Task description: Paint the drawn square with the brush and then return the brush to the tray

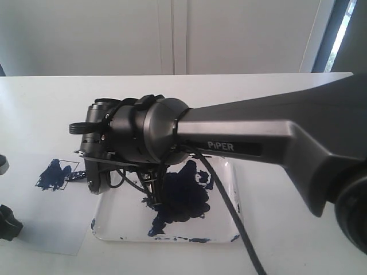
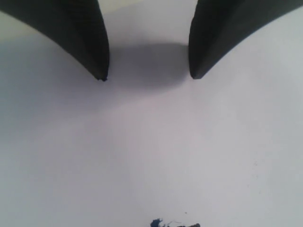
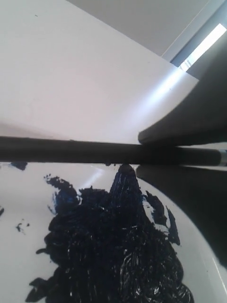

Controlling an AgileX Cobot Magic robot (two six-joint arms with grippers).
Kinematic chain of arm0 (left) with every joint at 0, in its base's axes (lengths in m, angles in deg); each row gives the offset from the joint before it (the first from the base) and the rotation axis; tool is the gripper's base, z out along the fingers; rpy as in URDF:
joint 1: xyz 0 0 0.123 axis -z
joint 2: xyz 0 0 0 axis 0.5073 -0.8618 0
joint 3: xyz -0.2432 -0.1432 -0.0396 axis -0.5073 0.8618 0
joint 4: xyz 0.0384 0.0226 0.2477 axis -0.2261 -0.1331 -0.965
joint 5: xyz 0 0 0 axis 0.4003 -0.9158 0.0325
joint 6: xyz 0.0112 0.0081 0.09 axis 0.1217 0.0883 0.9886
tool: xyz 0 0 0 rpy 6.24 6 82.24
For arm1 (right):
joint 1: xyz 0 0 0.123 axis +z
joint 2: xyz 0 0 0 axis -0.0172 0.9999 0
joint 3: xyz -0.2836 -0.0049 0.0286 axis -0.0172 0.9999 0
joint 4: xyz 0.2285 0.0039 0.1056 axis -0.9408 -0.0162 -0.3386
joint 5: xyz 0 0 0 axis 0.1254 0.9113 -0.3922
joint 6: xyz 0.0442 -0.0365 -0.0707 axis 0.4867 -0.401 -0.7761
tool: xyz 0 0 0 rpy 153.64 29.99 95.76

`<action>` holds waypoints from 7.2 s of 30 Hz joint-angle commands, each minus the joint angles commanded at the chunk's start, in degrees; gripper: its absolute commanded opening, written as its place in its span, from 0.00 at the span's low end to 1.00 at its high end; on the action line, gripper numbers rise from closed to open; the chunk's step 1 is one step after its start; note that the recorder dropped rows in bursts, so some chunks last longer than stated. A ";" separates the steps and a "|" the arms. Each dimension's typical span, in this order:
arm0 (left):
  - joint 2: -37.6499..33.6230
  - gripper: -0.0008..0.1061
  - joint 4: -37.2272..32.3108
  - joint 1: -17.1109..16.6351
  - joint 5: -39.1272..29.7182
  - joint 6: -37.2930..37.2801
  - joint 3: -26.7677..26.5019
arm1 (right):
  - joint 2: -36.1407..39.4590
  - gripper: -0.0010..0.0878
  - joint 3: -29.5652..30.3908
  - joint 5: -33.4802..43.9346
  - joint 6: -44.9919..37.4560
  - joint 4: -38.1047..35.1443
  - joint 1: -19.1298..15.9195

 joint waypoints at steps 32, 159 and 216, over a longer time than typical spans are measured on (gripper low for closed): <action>0.00 0.54 0.00 0.00 -0.21 0.00 0.00 | -2.91 0.01 0.00 -1.87 5.94 5.84 0.29; 0.00 0.54 -22.65 -2.18 -3.34 27.29 0.00 | -2.00 0.01 0.11 8.11 2.53 -7.44 -1.45; 0.00 0.54 -22.17 -2.18 -3.24 27.17 0.00 | -3.06 0.01 0.11 12.36 1.47 -12.91 -1.45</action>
